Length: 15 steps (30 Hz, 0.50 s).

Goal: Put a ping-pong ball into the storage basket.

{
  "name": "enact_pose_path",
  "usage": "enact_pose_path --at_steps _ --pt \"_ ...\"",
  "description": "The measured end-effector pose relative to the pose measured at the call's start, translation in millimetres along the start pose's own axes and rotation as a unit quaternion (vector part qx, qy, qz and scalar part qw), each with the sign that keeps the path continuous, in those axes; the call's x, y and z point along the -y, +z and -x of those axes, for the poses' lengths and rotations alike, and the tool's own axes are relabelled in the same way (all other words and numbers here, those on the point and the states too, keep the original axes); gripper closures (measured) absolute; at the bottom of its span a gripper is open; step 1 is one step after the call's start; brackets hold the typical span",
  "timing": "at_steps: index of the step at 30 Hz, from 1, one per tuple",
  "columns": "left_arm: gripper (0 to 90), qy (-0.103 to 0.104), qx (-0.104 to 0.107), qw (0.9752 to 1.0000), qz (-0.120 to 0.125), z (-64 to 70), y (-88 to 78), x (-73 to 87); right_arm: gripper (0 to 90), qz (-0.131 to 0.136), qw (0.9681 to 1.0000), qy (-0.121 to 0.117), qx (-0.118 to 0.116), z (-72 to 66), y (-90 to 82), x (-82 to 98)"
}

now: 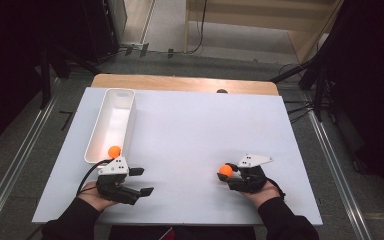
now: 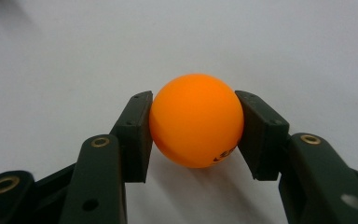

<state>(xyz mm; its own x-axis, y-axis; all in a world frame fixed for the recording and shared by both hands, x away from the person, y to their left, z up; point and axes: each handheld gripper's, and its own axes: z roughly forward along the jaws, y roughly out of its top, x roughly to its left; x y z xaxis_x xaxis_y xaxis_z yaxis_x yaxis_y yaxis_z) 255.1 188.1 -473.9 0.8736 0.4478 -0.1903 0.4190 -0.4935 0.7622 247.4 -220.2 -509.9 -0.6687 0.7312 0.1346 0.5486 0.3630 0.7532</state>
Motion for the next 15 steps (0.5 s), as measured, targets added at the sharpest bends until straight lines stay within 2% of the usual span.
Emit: enact_pose_path --at_steps 2,10,15 --pt "24.0 0.001 0.0 1.0 0.0 -0.4 -0.1 -0.1 48.1 0.003 1.0 0.0 0.0 -0.2 -2.4 -3.0" --pt "24.2 0.0 -0.008 1.0 -0.005 -1.5 0.9 1.2 48.2 0.011 0.9997 0.022 0.001 1.9 -7.6 -15.6" --pt "24.3 0.001 -0.009 0.9999 -0.005 -2.6 1.0 2.1 48.3 0.015 0.999 0.041 -0.012 1.7 -8.9 -22.2"
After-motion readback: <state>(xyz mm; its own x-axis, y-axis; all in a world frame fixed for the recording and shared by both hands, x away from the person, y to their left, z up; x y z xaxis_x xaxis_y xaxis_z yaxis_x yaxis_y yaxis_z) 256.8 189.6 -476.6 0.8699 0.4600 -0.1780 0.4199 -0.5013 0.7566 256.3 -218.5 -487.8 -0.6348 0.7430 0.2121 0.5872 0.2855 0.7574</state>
